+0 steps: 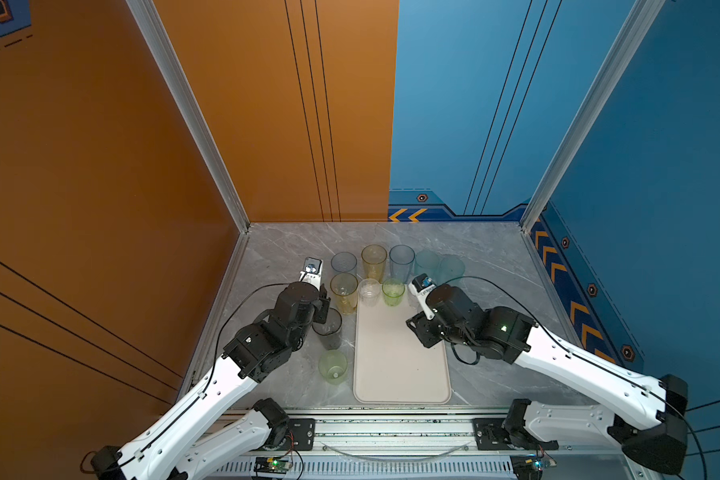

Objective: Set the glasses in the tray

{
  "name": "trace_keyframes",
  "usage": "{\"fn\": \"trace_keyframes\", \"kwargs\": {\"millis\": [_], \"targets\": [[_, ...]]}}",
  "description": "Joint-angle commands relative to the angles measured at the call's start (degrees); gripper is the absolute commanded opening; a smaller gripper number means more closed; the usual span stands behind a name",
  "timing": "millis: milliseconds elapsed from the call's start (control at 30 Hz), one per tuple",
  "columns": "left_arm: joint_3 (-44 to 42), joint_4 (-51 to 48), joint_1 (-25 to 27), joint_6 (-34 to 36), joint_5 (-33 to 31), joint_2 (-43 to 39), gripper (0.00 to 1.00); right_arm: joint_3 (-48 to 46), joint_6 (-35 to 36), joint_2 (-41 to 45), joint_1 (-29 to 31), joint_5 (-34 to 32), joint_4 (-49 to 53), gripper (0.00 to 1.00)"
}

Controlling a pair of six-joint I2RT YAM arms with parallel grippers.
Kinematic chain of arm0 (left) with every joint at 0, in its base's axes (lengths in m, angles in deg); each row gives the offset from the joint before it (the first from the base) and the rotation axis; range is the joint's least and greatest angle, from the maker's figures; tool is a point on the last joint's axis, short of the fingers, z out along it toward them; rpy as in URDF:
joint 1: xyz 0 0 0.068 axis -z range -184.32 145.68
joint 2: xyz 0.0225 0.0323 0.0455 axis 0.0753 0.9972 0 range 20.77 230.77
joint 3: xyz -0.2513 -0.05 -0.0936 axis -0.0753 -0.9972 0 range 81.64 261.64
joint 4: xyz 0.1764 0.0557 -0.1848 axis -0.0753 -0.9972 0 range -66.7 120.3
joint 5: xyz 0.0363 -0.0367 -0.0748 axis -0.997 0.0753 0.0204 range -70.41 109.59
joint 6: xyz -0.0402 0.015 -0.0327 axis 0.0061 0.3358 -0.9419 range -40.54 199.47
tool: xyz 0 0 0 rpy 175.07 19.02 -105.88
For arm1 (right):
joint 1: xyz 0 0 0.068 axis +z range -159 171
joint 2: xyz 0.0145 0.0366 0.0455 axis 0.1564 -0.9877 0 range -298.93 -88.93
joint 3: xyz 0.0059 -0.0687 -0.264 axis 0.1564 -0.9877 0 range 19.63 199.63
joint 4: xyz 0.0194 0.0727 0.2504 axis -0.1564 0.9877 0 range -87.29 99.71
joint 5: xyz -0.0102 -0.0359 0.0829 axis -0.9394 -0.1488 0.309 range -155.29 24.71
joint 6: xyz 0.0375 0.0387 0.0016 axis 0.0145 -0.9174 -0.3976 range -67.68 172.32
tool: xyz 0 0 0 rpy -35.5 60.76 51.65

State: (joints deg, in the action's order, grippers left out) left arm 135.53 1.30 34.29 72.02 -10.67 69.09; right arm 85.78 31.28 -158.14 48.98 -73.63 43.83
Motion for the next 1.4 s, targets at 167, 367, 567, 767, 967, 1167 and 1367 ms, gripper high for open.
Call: {"fn": "trace_keyframes", "kwargs": {"millis": [167, 367, 567, 767, 967, 1167, 1367], "targets": [[1.1, -4.0, -1.0, -1.3, -1.0, -0.8, 0.33, 6.4, 0.5, -8.9, 5.5, 5.1, 2.8, 0.44], [0.0, -4.0, -1.2, -2.0, -0.1, -1.6, 0.33, 8.7, 0.6, -12.6, 8.4, 6.9, 3.3, 0.44], [-0.9, -3.9, -1.3, -1.9, -0.8, -1.8, 0.34, 9.3, -1.4, -13.8, 9.5, 6.4, 4.6, 0.43], [-1.9, -4.6, -2.1, -1.4, -1.3, -3.4, 0.35, 10.7, -2.9, -15.4, 10.4, 5.5, 7.5, 0.4], [-3.0, -5.1, -2.6, -1.4, -1.5, -5.3, 0.35, 12.5, -3.2, -17.0, 11.8, 5.1, 8.4, 0.39], [-3.2, -5.1, -3.5, -1.5, -1.3, -5.6, 0.35, 14.8, -3.6, -20.1, 13.4, 6.1, 8.6, 0.32], [-3.7, -4.9, -3.7, -1.7, -3.5, -7.5, 0.35, 19.0, -5.5, -25.9, 14.4, 4.5, 8.8, 0.28]]}}
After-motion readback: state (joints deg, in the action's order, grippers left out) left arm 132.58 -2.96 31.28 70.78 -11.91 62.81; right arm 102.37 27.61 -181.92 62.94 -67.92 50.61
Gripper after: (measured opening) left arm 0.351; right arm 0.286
